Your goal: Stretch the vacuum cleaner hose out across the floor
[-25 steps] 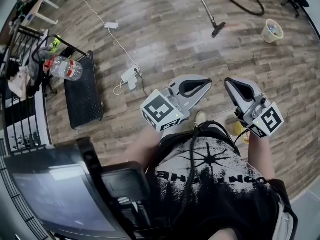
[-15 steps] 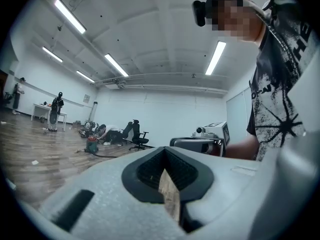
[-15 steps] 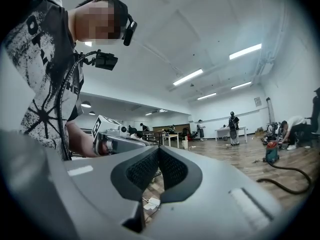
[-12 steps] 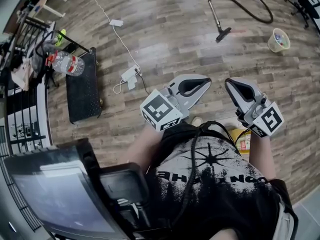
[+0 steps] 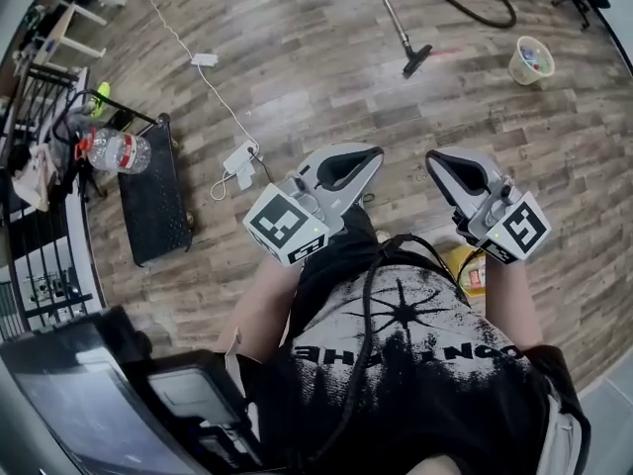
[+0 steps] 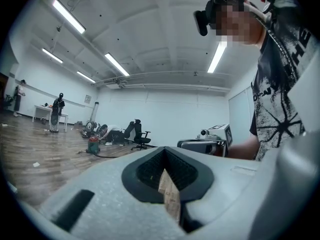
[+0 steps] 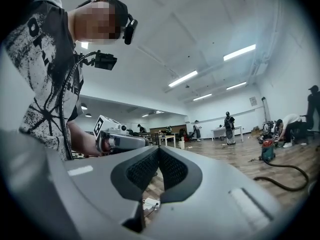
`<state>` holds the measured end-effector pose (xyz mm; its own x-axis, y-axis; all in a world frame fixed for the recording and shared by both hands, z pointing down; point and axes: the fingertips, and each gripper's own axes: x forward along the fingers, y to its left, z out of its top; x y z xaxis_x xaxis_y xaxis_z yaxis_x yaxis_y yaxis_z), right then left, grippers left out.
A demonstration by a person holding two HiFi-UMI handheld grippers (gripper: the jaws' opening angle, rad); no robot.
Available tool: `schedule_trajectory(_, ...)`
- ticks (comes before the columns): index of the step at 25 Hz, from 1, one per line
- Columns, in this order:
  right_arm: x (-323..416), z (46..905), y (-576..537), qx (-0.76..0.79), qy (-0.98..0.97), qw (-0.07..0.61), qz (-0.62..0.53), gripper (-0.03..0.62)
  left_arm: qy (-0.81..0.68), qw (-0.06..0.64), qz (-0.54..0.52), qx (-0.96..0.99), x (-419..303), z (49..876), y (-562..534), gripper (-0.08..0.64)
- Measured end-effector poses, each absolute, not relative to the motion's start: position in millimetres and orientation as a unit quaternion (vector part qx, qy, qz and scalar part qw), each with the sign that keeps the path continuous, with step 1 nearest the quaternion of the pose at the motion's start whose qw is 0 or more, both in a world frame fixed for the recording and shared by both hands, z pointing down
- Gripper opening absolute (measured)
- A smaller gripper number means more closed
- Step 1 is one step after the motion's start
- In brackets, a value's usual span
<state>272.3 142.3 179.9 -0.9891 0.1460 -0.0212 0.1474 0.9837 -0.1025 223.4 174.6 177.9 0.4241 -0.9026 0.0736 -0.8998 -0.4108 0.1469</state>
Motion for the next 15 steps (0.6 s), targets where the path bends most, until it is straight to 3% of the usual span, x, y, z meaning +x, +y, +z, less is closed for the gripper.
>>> schedule_trajectory(15,213,191,70,0.036,0.998,-0.016,-0.054,0.008,-0.507,0.078,-0.025,0.858,157,177,95,0.000)
